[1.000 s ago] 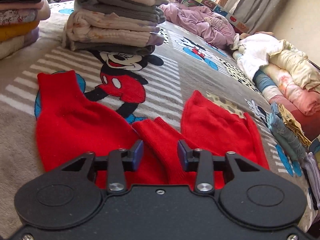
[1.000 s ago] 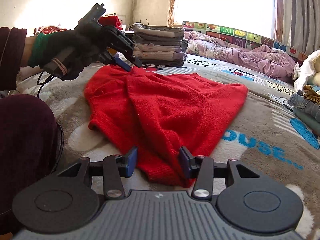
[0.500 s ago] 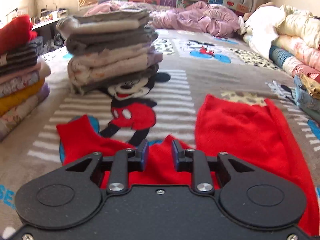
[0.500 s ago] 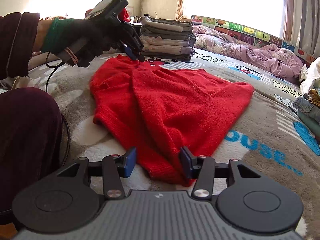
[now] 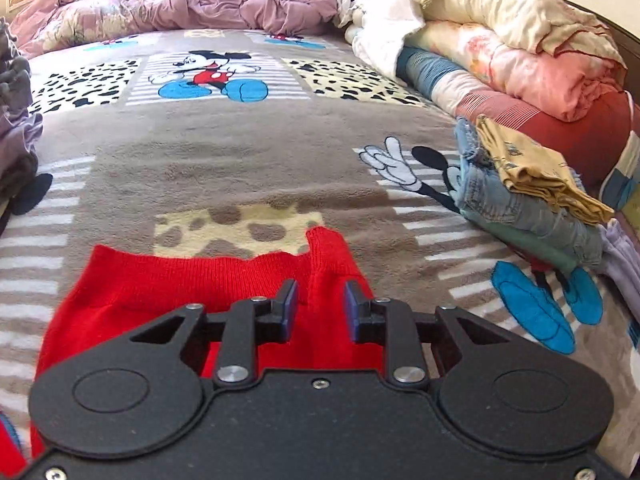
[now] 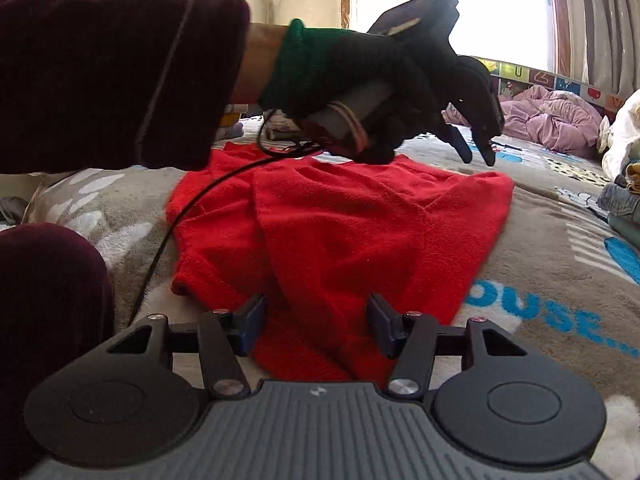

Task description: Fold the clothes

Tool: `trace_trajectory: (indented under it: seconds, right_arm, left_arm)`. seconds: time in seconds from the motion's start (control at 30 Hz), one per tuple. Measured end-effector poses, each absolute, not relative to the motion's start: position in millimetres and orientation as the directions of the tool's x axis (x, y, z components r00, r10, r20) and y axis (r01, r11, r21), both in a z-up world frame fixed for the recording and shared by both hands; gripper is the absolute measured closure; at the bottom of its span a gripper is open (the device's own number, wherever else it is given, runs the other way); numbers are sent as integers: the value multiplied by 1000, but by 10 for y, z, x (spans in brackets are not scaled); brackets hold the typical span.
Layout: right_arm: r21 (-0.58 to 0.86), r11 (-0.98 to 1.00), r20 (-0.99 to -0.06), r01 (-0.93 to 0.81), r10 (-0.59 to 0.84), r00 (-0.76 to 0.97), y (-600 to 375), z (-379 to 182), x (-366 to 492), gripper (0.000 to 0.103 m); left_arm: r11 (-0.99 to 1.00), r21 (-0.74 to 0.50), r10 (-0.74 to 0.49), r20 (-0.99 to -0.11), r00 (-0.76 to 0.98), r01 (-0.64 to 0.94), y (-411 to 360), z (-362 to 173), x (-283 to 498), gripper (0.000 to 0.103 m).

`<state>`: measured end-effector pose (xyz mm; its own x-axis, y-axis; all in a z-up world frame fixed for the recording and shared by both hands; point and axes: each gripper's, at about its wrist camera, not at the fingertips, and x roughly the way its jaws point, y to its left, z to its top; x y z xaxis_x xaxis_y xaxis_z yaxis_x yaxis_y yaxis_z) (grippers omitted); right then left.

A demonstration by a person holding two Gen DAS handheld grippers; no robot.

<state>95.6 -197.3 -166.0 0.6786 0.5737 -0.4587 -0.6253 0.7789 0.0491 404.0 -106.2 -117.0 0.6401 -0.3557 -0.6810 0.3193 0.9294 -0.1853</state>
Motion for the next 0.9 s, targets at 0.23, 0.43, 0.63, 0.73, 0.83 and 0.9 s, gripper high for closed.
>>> trace_trajectory:
  seconds: [0.23, 0.43, 0.63, 0.73, 0.83, 0.9]
  right_arm:
    - [130, 760, -456, -636, 616, 642, -2068, -1660, 983, 45]
    - [165, 755, -455, -634, 629, 630, -2074, -1630, 1011, 45]
    - [157, 757, -458, -635, 625, 632, -2090, -1631, 1001, 45]
    - [159, 755, -459, -636, 627, 630, -2089, -1633, 1002, 45]
    - [164, 752, -460, -639, 631, 624, -2109, -1621, 1009, 45]
    - [168, 750, -461, -639, 633, 622, -2111, -1618, 1015, 45]
  left_arm:
    - [897, -313, -441, -685, 580, 312, -999, -1290, 4152, 81]
    - [889, -331, -457, -681, 572, 316, -944, -1304, 4123, 80]
    - [876, -324, -482, -541, 690, 358, -846, -1073, 3905, 98]
    - [911, -242, -411, -611, 676, 335, -897, -1234, 3964, 98]
    - [924, -214, -375, -669, 642, 317, -896, -1390, 4056, 97]
    - [924, -188, -367, -682, 632, 333, -923, -1367, 4060, 95]
